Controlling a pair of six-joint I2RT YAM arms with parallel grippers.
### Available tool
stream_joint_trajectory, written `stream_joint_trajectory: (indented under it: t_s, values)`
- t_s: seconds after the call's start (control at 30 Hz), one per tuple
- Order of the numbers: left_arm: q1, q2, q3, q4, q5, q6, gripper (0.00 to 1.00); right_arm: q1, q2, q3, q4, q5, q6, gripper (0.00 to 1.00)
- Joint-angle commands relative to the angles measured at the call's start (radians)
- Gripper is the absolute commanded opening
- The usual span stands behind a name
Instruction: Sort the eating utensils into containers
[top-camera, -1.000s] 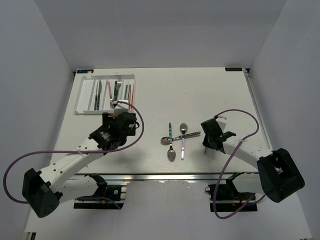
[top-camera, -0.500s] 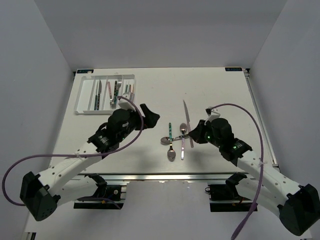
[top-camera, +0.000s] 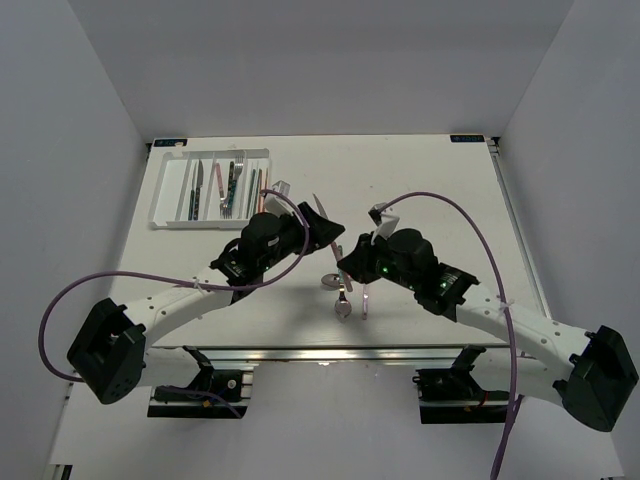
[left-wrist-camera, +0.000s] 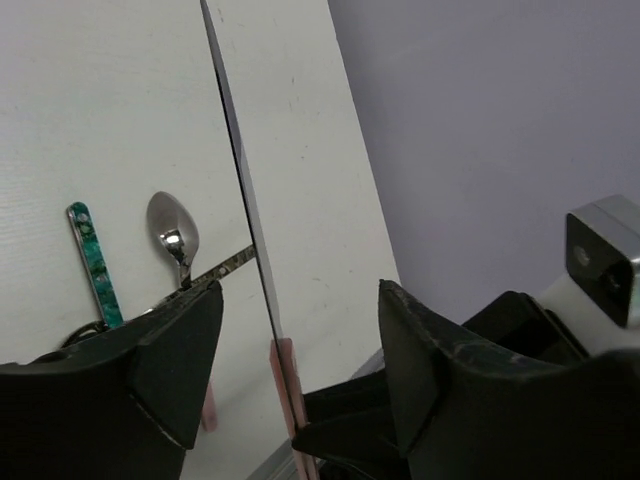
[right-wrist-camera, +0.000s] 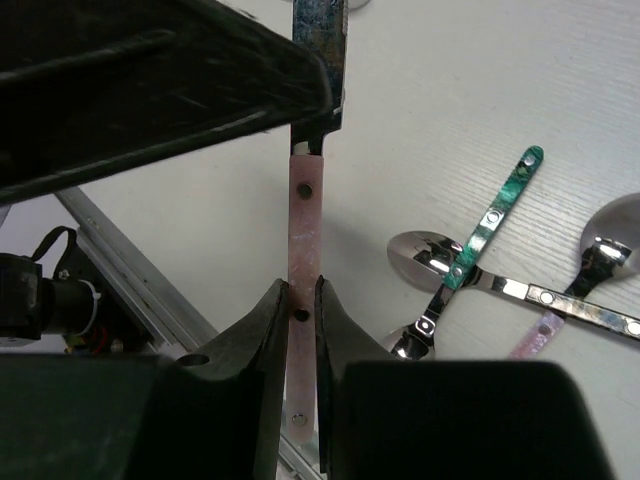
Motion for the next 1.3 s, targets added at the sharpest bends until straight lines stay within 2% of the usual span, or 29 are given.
stream_joint_trajectory:
  t_s: [0.0,0.1,0.17,0.2,0.27,0.3,0.4,0.43,0.47,0.5,0.53,0.57,0.6,0.67,0.7,0.77,0.8,0.87,0.93,1.0,1.03,1.07,1.13,1.27]
  values:
    - [-0.001,-0.003,0.027,0.007,-0.058,-0.006,0.71,0.022,0.002,0.057,0.086,0.034,-0.012,0.00]
    - [0.000,0.000,0.032,-0.019,-0.071,0.002,0.52,0.031,0.011,0.058,0.091,0.051,-0.006,0.00]
    - [0.000,0.009,0.039,-0.038,-0.080,0.005,0.46,0.032,0.012,0.058,0.092,0.054,-0.002,0.00]
    - [0.000,0.011,0.041,-0.047,-0.085,0.010,0.39,0.034,0.010,0.055,0.095,0.048,-0.002,0.00]
    - [0.000,0.006,0.043,-0.050,-0.091,0.024,0.20,0.037,0.011,0.048,0.111,0.039,-0.002,0.00]
    - [0.000,0.005,0.046,-0.047,-0.095,0.042,0.02,0.037,0.013,0.043,0.118,0.028,-0.001,0.00]
    - [0.002,-0.006,0.062,-0.078,-0.117,0.082,0.00,0.037,0.010,0.025,0.143,0.002,0.002,0.00]
    - [0.005,-0.006,0.070,-0.085,-0.126,0.112,0.00,0.037,0.005,0.014,0.157,-0.004,0.002,0.11]
    - [0.014,-0.008,0.081,-0.093,-0.135,0.128,0.00,0.037,-0.007,-0.004,0.180,-0.004,0.005,0.30]
    - [0.023,-0.009,0.087,-0.123,-0.143,0.140,0.00,0.037,-0.014,-0.014,0.186,0.015,0.022,0.71]
    - [0.037,-0.011,0.098,-0.145,-0.145,0.174,0.00,0.037,-0.024,-0.023,0.186,0.040,0.027,0.89]
    - [0.084,-0.009,0.124,-0.173,-0.145,0.198,0.00,0.035,-0.042,-0.031,0.152,0.078,0.030,0.89]
    - [0.120,-0.009,0.147,-0.252,-0.154,0.226,0.00,0.034,-0.053,-0.029,0.117,0.182,0.040,0.89]
    - [0.239,0.017,0.212,-0.373,-0.207,0.368,0.00,0.011,-0.076,-0.025,-0.002,0.278,0.076,0.89]
    - [0.281,0.041,0.313,-0.514,-0.247,0.422,0.00,-0.003,-0.084,-0.024,-0.035,0.331,0.085,0.89]
    - [0.374,0.159,0.433,-0.643,-0.388,0.575,0.00,-0.038,-0.105,-0.041,-0.088,0.344,0.093,0.89]
    - [0.407,0.205,0.548,-0.729,-0.404,0.617,0.00,-0.046,-0.116,-0.049,-0.090,0.330,0.090,0.90]
    - [0.508,0.338,0.648,-0.791,-0.440,0.732,0.00,-0.054,-0.137,-0.069,-0.083,0.303,0.079,0.89]
    - [0.601,0.437,0.812,-0.811,-0.444,0.805,0.00,-0.057,-0.148,-0.072,-0.087,0.277,0.070,0.89]
    - [0.646,0.601,0.938,-0.860,-0.428,0.869,0.00,-0.057,-0.159,-0.070,-0.104,0.235,0.041,0.89]
    - [0.680,0.653,1.054,-0.877,-0.434,0.925,0.00,-0.057,-0.165,-0.070,-0.115,0.227,0.031,0.89]
    - [0.698,0.739,1.096,-0.882,-0.436,0.929,0.00,-0.057,-0.171,-0.070,-0.125,0.224,0.012,0.89]
    - [0.737,0.811,1.214,-0.911,-0.441,0.910,0.00,-0.058,-0.180,-0.081,-0.147,0.221,-0.004,0.89]
    - [0.737,0.880,1.225,-0.804,-0.419,0.929,0.00,-0.060,-0.225,-0.136,-0.129,0.218,-0.027,0.89]
